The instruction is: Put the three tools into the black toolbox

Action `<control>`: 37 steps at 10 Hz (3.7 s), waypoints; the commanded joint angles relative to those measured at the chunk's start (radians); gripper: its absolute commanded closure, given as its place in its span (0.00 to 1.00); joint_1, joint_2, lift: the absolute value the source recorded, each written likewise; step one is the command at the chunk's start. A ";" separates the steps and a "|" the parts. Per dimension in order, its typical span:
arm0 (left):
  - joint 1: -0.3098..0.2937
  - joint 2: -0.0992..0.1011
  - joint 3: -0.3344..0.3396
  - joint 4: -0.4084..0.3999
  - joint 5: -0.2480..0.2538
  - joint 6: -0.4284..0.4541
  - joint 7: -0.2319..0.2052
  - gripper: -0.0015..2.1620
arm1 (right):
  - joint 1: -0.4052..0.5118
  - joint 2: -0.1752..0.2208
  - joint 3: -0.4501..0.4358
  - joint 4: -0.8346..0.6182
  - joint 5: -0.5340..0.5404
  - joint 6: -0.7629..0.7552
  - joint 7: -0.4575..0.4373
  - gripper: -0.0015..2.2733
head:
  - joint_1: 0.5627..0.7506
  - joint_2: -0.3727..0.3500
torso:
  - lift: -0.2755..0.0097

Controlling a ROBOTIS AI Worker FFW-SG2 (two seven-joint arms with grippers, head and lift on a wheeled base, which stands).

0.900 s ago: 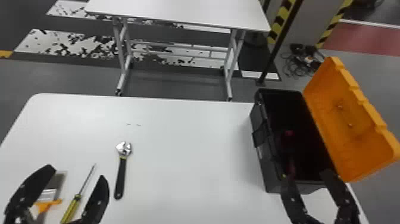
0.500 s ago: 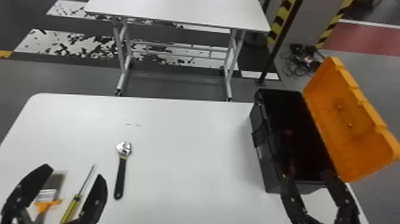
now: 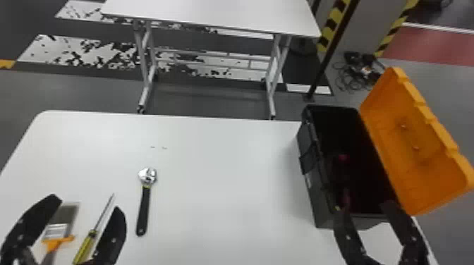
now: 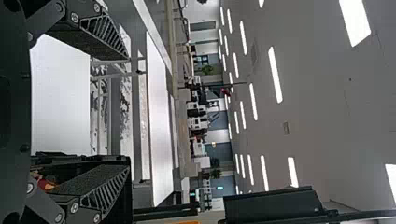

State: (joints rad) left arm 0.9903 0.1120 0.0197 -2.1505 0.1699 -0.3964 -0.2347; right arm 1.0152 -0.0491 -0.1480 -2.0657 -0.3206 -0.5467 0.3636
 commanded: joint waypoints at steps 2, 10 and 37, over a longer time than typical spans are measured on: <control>0.001 0.000 0.009 0.006 0.010 0.012 0.008 0.04 | 0.000 -0.002 0.001 0.001 0.000 0.000 0.002 0.08 | 0.70 0.33 | 0.79; -0.030 -0.051 0.227 0.225 0.154 0.117 -0.037 0.04 | -0.013 -0.005 0.002 0.032 -0.012 0.000 0.025 0.08 | 0.70 0.70 | 0.79; -0.268 -0.058 0.275 0.600 -0.006 0.233 -0.012 0.59 | -0.035 -0.003 0.002 0.114 -0.060 -0.147 0.051 0.08 | 0.70 0.86 | 0.79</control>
State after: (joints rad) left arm 0.7228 0.0545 0.2938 -1.5513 0.1613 -0.1633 -0.2461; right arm 0.9808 -0.0526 -0.1457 -1.9515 -0.3790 -0.6938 0.4142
